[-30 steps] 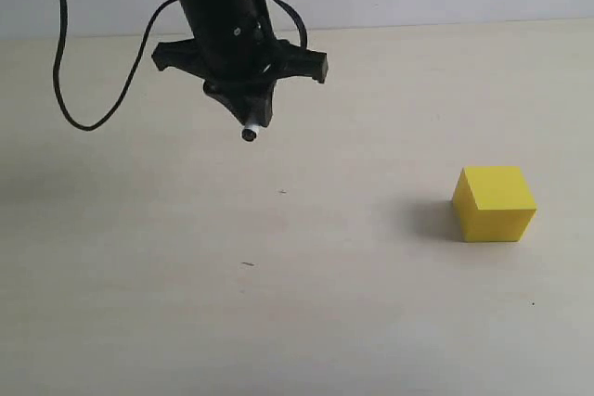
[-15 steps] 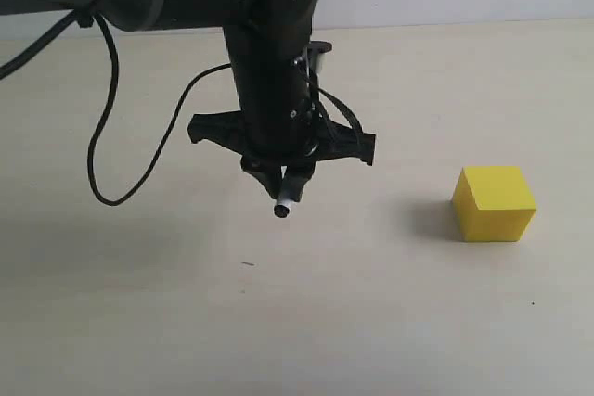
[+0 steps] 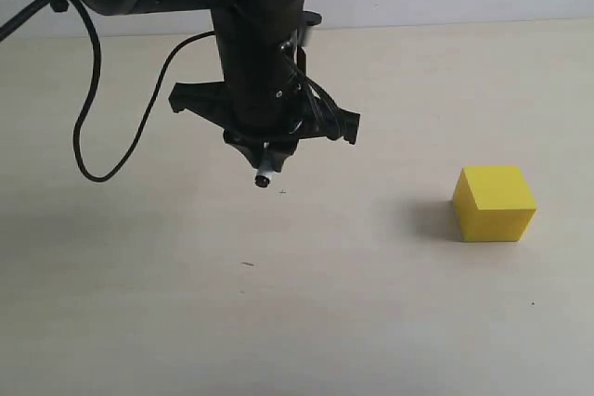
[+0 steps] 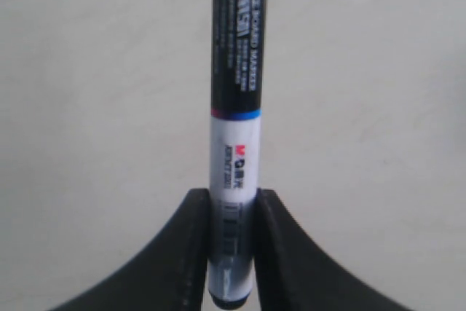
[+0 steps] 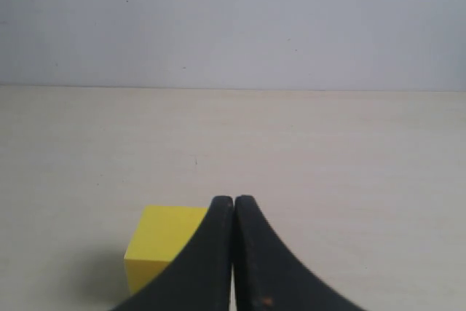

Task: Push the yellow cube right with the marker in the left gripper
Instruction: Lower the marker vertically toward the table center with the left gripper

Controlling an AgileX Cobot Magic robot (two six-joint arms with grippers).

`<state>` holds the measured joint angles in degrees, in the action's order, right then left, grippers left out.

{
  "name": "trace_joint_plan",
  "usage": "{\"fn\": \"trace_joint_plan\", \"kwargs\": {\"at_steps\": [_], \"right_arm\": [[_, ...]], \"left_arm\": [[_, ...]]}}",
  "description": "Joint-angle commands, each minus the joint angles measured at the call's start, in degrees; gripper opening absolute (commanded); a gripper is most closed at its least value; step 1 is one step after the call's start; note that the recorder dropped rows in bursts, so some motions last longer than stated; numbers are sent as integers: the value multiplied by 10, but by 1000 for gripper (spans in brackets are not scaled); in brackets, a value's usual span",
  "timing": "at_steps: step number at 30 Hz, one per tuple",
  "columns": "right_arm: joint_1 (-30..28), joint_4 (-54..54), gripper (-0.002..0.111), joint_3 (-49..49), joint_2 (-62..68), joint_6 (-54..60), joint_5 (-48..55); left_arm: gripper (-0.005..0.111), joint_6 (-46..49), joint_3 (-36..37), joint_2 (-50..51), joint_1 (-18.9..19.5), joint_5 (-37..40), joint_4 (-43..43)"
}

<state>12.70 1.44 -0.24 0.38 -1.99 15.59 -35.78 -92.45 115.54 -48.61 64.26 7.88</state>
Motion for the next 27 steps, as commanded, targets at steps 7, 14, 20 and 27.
{"fn": "trace_joint_plan", "kwargs": {"at_steps": [7, 14, 20, 27], "right_arm": [[-5, -1, 0, 2, -4, 2, -2], [-5, -1, 0, 2, -4, 2, -2], [-5, -1, 0, 2, -4, 2, -2], [-5, -1, 0, 2, -4, 2, -2]], "left_arm": [[0, -5, 2, -8, 1, -5, 9], [0, -5, 2, -8, 1, -5, 9], [0, -22, 2, -8, 1, -5, 9], [0, -30, 2, -8, 21, -12, 4]]}}
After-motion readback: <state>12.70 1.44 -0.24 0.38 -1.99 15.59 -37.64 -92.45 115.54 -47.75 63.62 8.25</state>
